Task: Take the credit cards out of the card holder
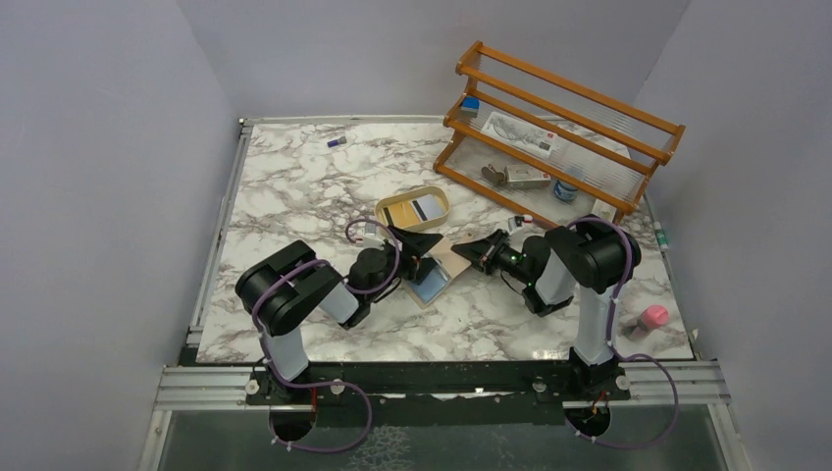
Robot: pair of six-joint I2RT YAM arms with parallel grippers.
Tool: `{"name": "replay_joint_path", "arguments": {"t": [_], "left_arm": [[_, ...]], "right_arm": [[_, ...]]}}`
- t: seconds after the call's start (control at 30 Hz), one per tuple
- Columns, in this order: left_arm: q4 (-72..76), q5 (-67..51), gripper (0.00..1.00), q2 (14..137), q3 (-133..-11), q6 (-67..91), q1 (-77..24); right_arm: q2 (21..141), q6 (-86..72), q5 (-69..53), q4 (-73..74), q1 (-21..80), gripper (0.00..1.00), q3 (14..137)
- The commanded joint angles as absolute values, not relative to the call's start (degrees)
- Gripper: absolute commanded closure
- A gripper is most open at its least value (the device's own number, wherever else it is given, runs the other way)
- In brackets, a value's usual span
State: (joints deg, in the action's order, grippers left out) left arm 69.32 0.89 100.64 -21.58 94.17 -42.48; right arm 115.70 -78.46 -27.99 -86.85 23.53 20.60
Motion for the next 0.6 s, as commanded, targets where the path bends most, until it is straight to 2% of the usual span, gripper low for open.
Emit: {"name": "replay_joint_path", "arguments": {"t": [0.0,0.57], "left_arm": [[83.88,2.65,0.17,104.35,-21.76,98.70,-43.86],[82.77,9.02,0.17,107.27,-25.72,97.43,-46.51]], "right_arm": [[114.41,-78.23,-30.76,-102.39,24.18,0.99,21.18],[112.76,-76.77,-29.85,-102.39,26.39,1.00,20.29]]}}
